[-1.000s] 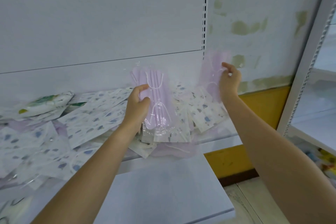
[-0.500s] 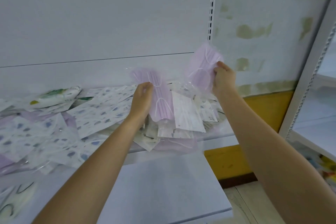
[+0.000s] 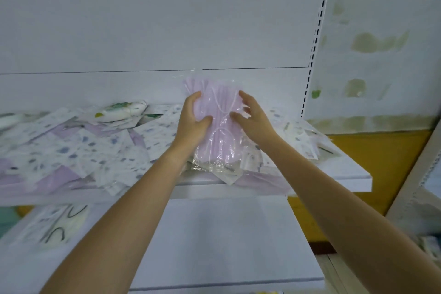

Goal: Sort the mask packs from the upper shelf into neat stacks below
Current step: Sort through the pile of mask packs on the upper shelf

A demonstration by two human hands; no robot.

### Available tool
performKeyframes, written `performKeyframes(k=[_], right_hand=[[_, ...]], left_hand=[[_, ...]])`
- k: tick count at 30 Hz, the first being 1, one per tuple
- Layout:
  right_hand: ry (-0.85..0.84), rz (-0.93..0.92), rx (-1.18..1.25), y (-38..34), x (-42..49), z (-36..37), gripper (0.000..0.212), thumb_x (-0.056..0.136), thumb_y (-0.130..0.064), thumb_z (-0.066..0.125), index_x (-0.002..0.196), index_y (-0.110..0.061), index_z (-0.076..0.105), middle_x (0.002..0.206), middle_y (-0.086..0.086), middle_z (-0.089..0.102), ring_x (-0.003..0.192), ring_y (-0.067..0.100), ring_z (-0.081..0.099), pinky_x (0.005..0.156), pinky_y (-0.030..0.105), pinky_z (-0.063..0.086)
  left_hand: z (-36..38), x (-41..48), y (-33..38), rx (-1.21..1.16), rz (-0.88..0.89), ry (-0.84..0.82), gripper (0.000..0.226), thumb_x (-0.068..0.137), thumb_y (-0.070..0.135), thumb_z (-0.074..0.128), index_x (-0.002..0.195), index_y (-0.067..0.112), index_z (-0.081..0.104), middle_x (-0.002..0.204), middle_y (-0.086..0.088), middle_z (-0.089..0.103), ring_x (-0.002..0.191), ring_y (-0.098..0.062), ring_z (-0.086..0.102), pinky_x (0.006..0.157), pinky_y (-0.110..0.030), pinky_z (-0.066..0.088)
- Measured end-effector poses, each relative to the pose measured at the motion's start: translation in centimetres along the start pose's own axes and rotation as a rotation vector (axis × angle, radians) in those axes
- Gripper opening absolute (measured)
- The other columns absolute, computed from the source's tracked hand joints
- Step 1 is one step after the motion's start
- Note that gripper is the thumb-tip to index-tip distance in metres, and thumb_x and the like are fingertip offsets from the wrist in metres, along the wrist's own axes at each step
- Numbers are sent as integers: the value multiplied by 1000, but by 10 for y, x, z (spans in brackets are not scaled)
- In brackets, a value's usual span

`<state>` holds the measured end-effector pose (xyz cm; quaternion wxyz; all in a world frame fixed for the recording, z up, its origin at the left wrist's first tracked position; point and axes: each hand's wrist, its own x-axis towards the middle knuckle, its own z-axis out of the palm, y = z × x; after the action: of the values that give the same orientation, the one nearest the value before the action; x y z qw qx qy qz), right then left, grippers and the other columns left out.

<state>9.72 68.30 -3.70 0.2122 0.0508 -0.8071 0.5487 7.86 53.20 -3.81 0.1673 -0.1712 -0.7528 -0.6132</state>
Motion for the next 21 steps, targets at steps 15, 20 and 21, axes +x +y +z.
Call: performKeyframes(k=[15,20,21], right_hand=[[-202,-220,158,-78,-82,201,44,93,-9,50,135,-19,42,129,-12,45,99,6,52,89,17,38],[-327,-204,203,-95,-156,318,36,91,-2,51,126,-13,50,119,-16,44,116,4,43,86,-2,30],[-346,-199,203,-96,-173,341,34,91,-2,52,124,-11,52,119,-14,43,117,6,42,85,-3,30]], left_hand=[[-215,-106,-32,-220,-267,202,76,71,26,63,140,36,32,143,0,44,126,-20,49,104,-46,42],[-324,-184,-71,-268,-411,242,58,80,6,57,132,28,44,105,2,68,90,-19,64,80,-35,48],[-345,-199,-81,-255,-439,255,57,84,1,55,134,26,44,104,1,68,88,-17,66,76,-32,51]])
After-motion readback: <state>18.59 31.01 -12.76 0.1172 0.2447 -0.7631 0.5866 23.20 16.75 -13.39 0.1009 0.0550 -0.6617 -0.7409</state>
